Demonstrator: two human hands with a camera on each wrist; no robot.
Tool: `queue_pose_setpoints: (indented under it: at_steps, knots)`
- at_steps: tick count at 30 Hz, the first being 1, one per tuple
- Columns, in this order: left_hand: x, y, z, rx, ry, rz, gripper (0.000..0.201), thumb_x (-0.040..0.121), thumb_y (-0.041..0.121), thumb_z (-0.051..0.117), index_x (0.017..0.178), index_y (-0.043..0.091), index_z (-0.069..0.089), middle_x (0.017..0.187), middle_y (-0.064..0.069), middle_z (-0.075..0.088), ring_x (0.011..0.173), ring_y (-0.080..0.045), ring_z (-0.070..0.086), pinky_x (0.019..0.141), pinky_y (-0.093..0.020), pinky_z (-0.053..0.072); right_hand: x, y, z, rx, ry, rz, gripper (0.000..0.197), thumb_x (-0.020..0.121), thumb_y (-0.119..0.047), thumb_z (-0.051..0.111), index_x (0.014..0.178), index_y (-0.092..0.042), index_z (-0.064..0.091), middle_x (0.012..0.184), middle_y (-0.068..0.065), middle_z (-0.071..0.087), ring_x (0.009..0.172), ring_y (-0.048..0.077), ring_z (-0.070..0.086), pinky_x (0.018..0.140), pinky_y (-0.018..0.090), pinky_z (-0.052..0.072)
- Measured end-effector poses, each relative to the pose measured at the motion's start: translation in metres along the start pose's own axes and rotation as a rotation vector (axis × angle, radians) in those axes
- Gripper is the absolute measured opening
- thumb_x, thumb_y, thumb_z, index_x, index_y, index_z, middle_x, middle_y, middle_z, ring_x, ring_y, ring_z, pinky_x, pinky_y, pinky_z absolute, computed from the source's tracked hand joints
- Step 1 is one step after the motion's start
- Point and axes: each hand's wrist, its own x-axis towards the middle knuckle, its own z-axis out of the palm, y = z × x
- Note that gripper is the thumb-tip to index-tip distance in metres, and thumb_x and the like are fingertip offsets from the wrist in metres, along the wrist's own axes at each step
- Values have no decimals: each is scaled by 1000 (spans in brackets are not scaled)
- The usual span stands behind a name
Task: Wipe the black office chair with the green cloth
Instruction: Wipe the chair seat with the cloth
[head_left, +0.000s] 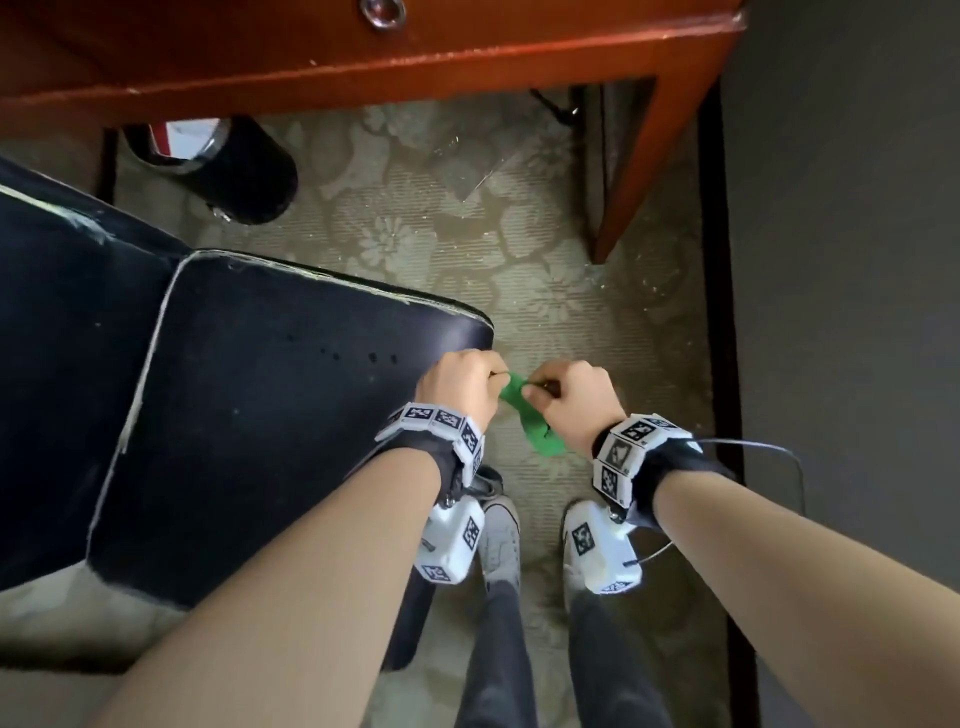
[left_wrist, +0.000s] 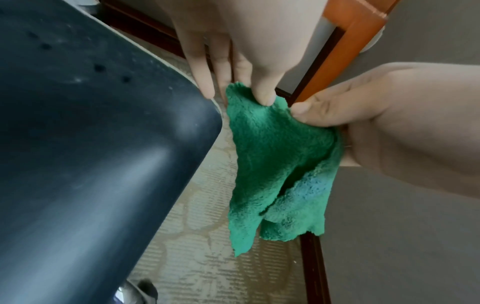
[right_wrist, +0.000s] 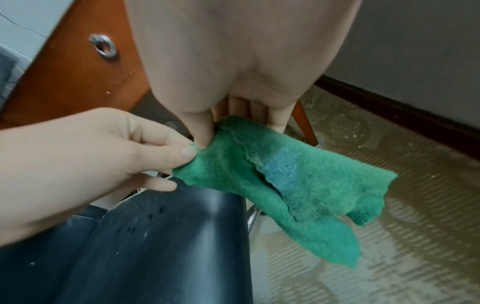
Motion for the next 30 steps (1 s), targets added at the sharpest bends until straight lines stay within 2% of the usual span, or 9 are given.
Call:
queue_pose_setpoints:
  at_steps: [4,6,8,10,16,21,23,26,30]
  knots:
    - [43,-36,28,72,94,78,19,93,24,63,111,24,70,114,-3,62,108,-30,56,82,-39,45,47,12,38,96,27,22,13,88,-26,68,95,-16,72,88,10,71,94,32,63,82,32,50]
    - [52,-54,39,156,204,75,39,89,25,67,127,19,61,134,-3,52,124,-29,48,96,-43,39,68,16,52,156,113,100,12,88,-25,68,93,-15,71,88,13,71,94,33,64,84,36,51]
    - [51,-71,50,240,260,38,62,85,28,70,142,15,48,153,-5,37,140,-28,37,108,-47,33,86,18,63,246,213,213,11,88,-24,68,93,-14,71,92,14,72,96,33,64,84,32,49]
    - [46,-84,61,325,275,54,76,84,30,69,151,15,37,162,-6,25,149,-26,26,114,-51,27,102,18,70,367,278,313,11,88,-21,67,95,-13,71,97,14,72,101,31,64,86,30,47]
    - [48,-99,75,381,276,84,86,83,39,67,156,17,27,165,-5,18,152,-24,19,118,-52,20,132,-1,83,535,357,367,19,90,-12,62,106,-11,73,105,12,73,108,27,63,91,24,43]
    - [49,-101,73,371,235,69,82,86,42,61,157,20,24,166,-3,14,152,-21,16,120,-50,16,133,0,88,563,326,390,20,89,-11,61,104,-14,74,104,11,72,100,24,65,78,18,46]
    - [50,-100,73,366,228,60,82,86,41,61,157,21,25,166,-2,15,152,-21,17,120,-49,15,132,0,88,544,299,378,22,89,-11,59,104,-15,74,103,11,72,96,24,65,77,20,50]
    - [53,-100,73,360,222,47,82,86,41,62,157,22,24,166,-2,15,152,-21,17,120,-49,15,132,-4,89,526,336,318,21,86,-8,59,95,-16,76,94,7,75,100,26,65,94,33,52]
    - [57,-102,70,348,226,48,82,86,40,63,156,22,26,166,-2,16,152,-21,19,119,-50,17,127,-8,87,502,366,238,19,86,-6,61,92,-15,76,88,5,75,96,24,67,96,34,50]
